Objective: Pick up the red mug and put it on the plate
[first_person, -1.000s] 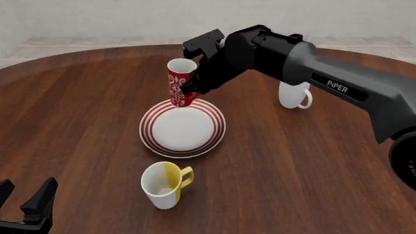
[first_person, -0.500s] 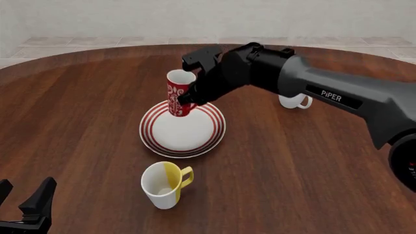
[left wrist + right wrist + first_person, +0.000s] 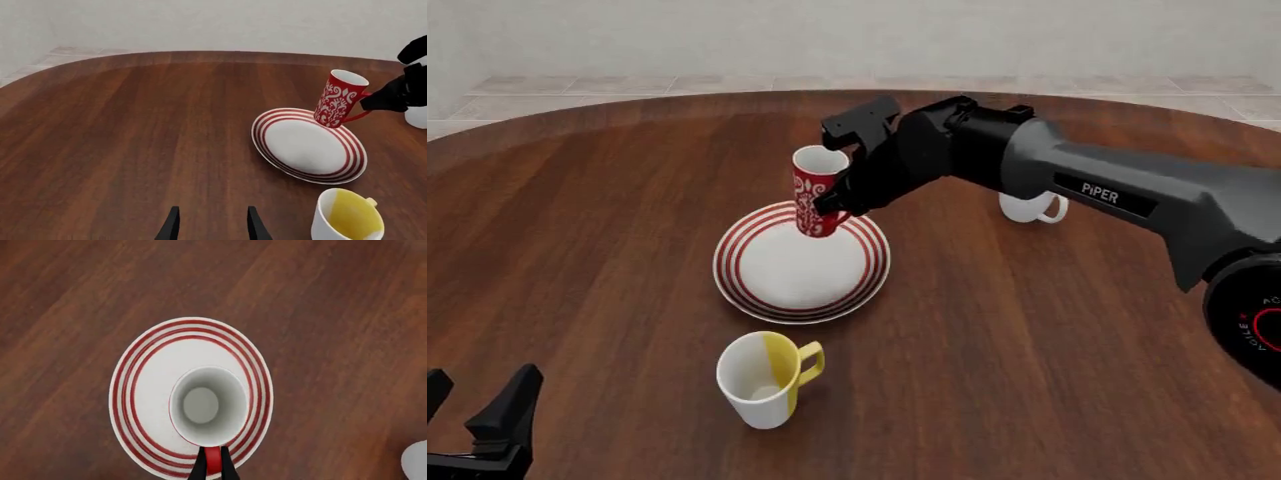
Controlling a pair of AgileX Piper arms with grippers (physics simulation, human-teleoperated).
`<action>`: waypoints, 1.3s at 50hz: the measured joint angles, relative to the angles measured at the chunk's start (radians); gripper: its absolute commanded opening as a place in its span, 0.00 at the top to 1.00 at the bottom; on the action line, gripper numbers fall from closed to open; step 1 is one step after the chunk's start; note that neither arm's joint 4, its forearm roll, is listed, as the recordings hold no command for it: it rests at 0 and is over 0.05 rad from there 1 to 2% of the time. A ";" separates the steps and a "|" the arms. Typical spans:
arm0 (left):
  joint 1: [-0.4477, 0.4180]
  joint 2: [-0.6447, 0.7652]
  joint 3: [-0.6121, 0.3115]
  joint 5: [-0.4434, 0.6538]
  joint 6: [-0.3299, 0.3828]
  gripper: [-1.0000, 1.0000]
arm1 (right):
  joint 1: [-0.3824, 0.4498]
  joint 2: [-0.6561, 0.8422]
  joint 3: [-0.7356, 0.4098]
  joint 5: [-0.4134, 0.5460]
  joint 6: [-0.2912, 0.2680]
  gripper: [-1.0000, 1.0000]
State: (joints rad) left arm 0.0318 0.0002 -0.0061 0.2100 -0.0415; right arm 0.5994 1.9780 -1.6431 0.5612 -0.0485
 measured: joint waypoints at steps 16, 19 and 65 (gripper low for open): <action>-0.003 0.000 0.001 0.005 -0.002 0.00 | 0.010 0.013 0.018 -0.026 0.024 1.00; -0.003 0.000 0.001 0.005 -0.002 0.00 | 0.010 0.016 0.022 -0.031 0.029 1.00; -0.001 0.000 -0.006 0.018 0.000 0.00 | 0.050 0.048 0.102 -0.113 0.105 1.00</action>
State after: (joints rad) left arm 0.0310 0.0002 -0.0123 0.2285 -0.0416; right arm 0.6490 2.0256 -1.5410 0.4487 0.0565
